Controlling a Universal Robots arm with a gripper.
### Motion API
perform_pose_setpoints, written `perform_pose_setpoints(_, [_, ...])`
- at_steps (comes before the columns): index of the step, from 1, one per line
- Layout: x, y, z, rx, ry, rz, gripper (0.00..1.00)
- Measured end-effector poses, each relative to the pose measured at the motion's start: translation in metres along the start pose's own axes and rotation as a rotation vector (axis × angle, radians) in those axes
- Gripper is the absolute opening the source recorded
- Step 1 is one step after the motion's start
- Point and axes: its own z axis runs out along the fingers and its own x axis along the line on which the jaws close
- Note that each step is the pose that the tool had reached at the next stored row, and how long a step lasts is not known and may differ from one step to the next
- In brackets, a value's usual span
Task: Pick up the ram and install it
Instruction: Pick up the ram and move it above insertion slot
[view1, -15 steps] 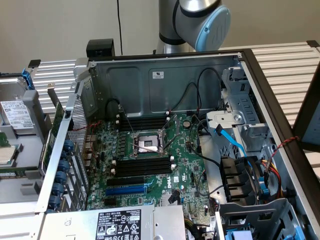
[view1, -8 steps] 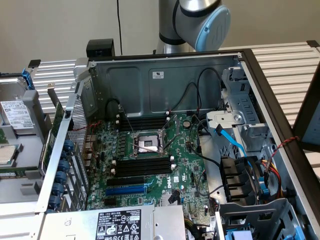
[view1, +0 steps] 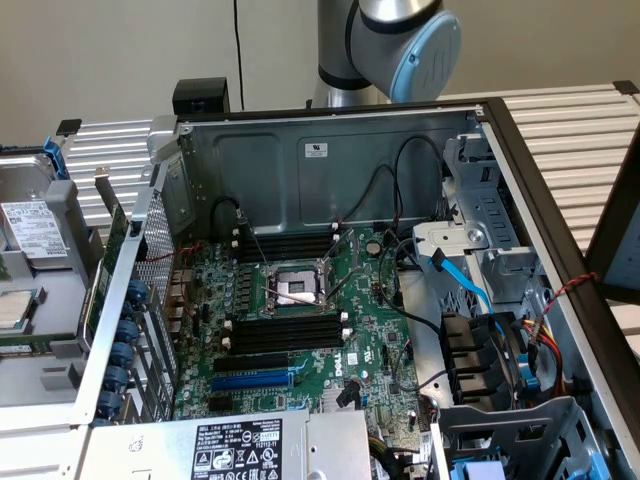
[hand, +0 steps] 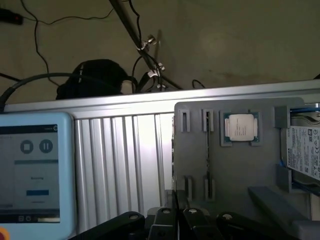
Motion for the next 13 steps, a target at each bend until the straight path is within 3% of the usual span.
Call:
perform_pose_setpoints(8, [0.000, 0.0000, -0.0068, 0.0008, 0.0102, 0.000, 0.12])
perform_pose_setpoints(13, [0.001, 0.0001, -0.0116, 0.0010, 0.0113, 0.000, 0.12])
